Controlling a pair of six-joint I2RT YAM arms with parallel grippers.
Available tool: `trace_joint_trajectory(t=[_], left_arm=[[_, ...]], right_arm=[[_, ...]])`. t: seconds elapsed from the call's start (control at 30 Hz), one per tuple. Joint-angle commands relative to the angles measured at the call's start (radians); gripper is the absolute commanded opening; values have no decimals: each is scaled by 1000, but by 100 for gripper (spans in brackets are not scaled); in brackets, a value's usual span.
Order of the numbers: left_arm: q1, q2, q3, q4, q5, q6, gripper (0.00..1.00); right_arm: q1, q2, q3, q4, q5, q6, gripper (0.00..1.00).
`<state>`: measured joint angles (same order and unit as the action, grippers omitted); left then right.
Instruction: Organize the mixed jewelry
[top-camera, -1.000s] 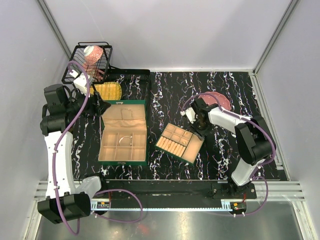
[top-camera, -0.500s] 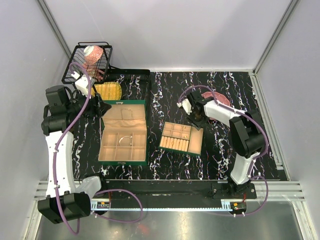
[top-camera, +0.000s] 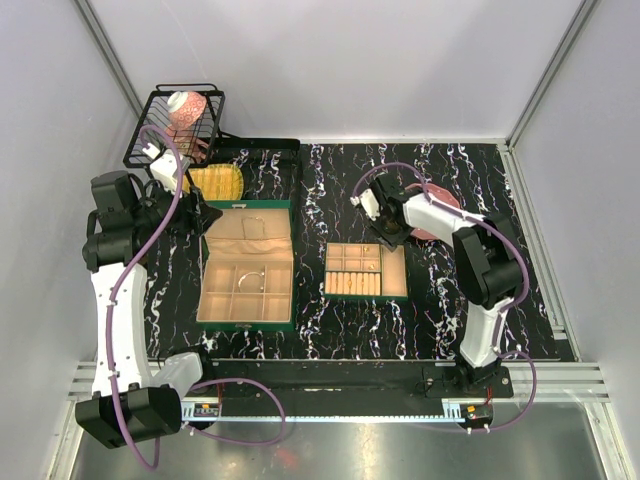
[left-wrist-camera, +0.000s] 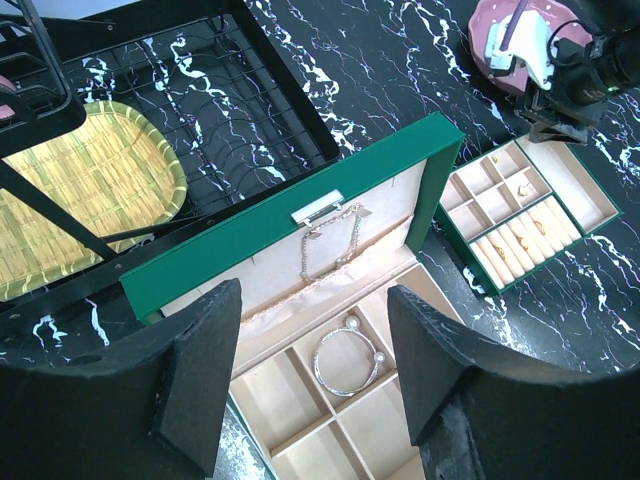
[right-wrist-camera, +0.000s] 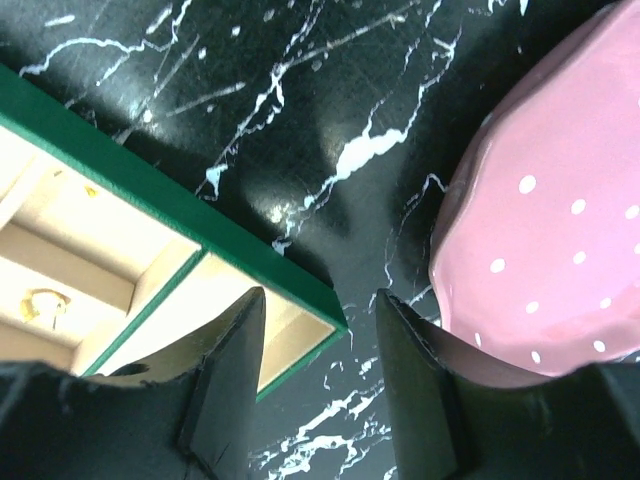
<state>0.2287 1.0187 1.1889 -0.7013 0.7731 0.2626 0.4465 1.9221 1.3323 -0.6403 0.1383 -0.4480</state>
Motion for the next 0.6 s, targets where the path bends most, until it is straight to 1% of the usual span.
trace_joint_trajectory(t=[0.0,0.23,0.43,0.57], left_arm=[[6,-20,0,39,5,12,63],[4,-20,0,42,12,13,63],[6,-25,-9,43,26,6,63],[6,-45,-32,51,-11,15,63]], right_arm=[[-3,-121,7,-38,20,38,55],[-2,-238,-84,-117,-3,133,59],[-11,-215,-122,-133,-66,187,59],[-31,-176,-142,-110,-109,206,59]])
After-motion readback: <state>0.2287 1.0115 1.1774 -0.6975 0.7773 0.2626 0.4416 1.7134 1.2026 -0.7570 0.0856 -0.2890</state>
